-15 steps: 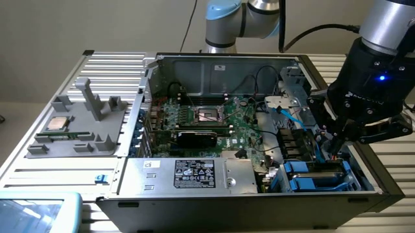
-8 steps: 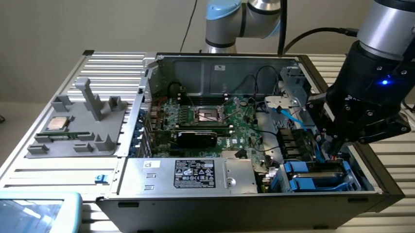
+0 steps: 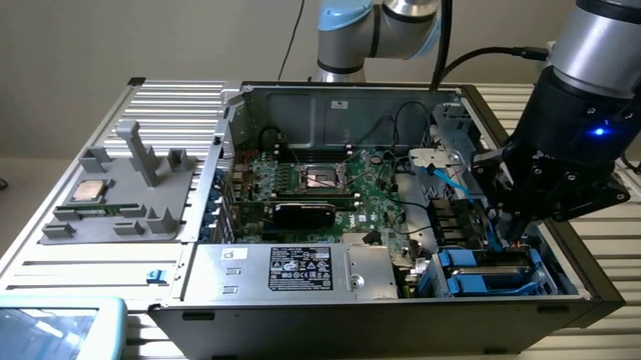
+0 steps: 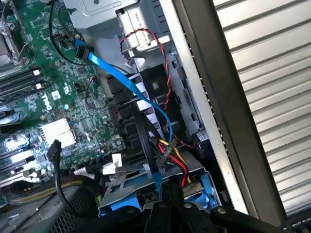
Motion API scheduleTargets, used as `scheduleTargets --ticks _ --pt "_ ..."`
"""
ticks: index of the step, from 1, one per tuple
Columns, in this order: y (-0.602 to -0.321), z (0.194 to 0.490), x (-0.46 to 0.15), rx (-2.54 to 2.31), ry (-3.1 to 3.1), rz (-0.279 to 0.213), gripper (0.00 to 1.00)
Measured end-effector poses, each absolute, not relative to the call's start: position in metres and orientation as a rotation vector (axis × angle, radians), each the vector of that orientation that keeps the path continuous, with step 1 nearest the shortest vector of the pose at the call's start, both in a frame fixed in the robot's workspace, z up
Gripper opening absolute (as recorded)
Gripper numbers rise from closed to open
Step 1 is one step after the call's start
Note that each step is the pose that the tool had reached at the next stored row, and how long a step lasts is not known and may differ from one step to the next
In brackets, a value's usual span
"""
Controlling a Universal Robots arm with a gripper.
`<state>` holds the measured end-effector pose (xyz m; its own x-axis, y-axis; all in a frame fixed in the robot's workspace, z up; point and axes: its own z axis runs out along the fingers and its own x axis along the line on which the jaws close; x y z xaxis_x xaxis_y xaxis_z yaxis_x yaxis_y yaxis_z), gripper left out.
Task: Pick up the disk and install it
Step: 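Insert the second disk wire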
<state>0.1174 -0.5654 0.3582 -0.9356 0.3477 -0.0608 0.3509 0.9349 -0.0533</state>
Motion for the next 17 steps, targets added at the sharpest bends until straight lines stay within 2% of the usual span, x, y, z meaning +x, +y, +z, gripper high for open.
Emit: scheduleTargets --ticks 11,17 --pt "-0.5654 0.3546 0.1173 0.312 3.115 -0.134 0.11" --pt "-0.5654 0.3543 0.1174 0.163 3.126 -0.138 0.11"
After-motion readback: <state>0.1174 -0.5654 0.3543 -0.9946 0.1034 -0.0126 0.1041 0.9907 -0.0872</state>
